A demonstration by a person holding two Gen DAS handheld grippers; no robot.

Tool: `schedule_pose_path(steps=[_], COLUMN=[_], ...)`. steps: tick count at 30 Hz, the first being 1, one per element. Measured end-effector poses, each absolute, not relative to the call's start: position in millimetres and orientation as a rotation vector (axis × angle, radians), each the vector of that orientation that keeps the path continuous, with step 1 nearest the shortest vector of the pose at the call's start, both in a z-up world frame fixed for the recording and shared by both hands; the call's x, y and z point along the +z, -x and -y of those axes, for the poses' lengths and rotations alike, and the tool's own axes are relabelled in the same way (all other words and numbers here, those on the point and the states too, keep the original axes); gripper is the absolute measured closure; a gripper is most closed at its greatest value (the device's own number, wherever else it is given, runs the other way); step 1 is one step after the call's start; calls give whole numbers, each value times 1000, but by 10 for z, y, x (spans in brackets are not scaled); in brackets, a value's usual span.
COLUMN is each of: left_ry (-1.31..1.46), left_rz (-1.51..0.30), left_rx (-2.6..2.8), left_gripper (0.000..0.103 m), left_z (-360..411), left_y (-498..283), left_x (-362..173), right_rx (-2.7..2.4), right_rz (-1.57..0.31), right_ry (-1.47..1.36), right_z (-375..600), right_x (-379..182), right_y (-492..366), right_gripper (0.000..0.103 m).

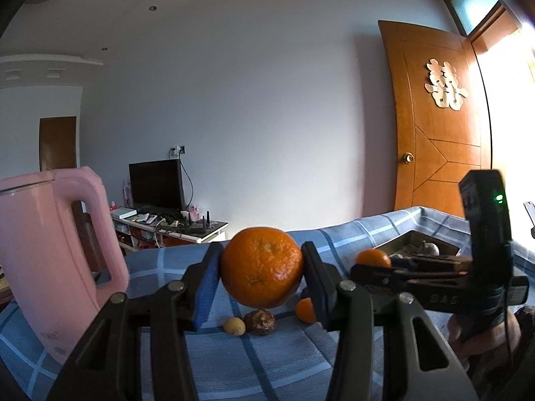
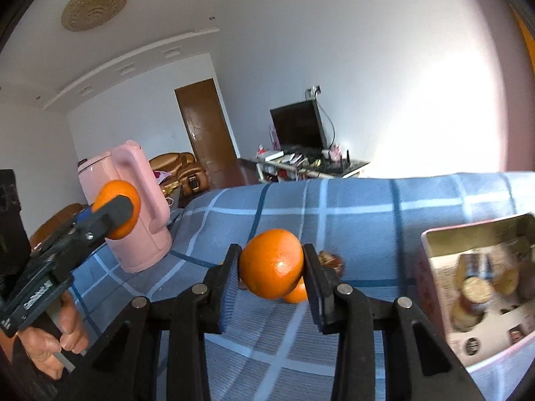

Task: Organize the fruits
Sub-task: 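Carry both held oranges over the pink tin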

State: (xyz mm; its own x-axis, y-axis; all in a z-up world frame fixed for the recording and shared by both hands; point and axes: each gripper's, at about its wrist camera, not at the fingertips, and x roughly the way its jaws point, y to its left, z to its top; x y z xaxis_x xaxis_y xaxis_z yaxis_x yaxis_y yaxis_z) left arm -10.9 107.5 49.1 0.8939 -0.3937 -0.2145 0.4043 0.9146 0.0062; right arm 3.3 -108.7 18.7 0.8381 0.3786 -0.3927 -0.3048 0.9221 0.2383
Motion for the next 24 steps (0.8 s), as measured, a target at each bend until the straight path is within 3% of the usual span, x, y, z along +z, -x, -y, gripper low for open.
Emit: schedule_pose_path(steps=[24], left_ry=[21], left_rz=[-370], left_rx=[-447], left_gripper=[53], left_z=[-58], left_y=[82], left_x=[226], right_rx=[284], right_rz=[-427], right_ry=[-184], right_z=[1980], right_x=[237], right_y=[246], right_gripper=[65])
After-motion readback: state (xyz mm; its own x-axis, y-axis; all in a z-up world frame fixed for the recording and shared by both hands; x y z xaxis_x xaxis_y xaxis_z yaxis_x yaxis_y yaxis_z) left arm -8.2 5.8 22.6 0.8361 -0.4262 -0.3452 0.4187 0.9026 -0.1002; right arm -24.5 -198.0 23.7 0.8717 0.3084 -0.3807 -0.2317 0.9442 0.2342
